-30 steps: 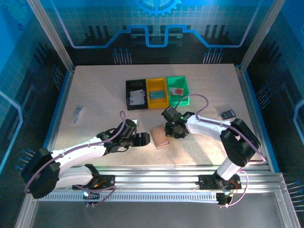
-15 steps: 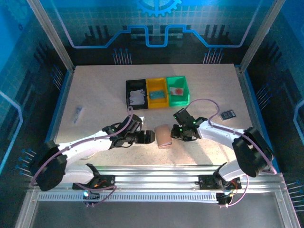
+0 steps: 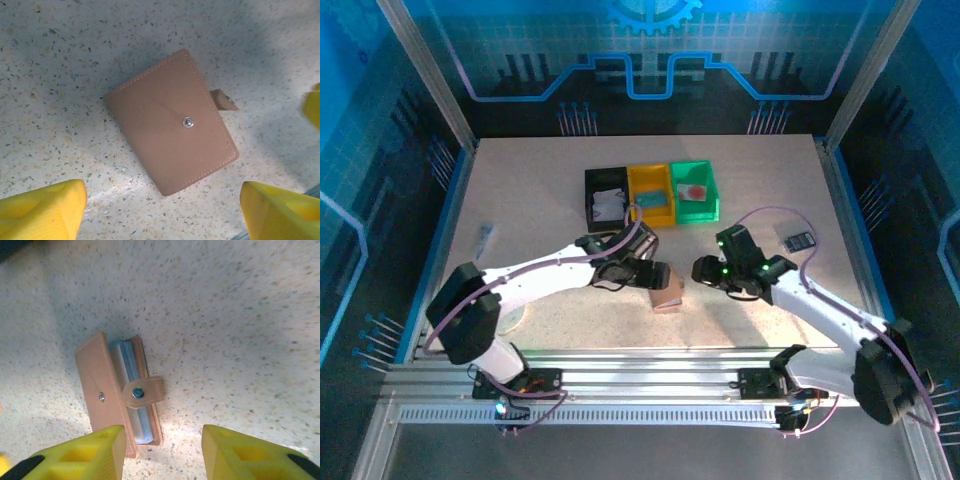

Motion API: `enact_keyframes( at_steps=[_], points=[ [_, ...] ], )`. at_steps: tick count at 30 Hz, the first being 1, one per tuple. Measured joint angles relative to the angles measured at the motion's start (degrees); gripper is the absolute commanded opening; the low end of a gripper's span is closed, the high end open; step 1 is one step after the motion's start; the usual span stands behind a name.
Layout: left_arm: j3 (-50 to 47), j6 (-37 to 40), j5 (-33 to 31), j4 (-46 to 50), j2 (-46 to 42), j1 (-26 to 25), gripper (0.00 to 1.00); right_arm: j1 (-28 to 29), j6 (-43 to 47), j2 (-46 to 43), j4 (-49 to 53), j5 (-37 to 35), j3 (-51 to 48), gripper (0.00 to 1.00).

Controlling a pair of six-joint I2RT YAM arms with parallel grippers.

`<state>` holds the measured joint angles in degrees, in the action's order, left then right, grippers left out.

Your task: Take the credit cards out of the card holder

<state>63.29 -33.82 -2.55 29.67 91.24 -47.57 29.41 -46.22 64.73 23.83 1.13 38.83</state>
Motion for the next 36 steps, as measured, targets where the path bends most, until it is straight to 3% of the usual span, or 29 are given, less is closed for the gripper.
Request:
enact_keyframes(
  at_steps=[8, 19, 36],
  points=[
    [10.2, 1.2, -4.3, 9.3, 9.2, -3.9, 0.88, -4.4, 4.3, -10.2, 3.7, 0.5, -1.3, 0.63],
    [18.0, 0.8, -8.8, 16.9, 15.5, -9.0, 0.91, -6.8, 8.0, -11.9, 6.1, 2.8, -4.0, 0.66],
    [31.9, -1.4, -17.1, 27.2, 27.0, -13.1, 0.92, -11.2, 10.5, -20.7, 9.5, 5.2, -4.0, 0.67]
  ],
)
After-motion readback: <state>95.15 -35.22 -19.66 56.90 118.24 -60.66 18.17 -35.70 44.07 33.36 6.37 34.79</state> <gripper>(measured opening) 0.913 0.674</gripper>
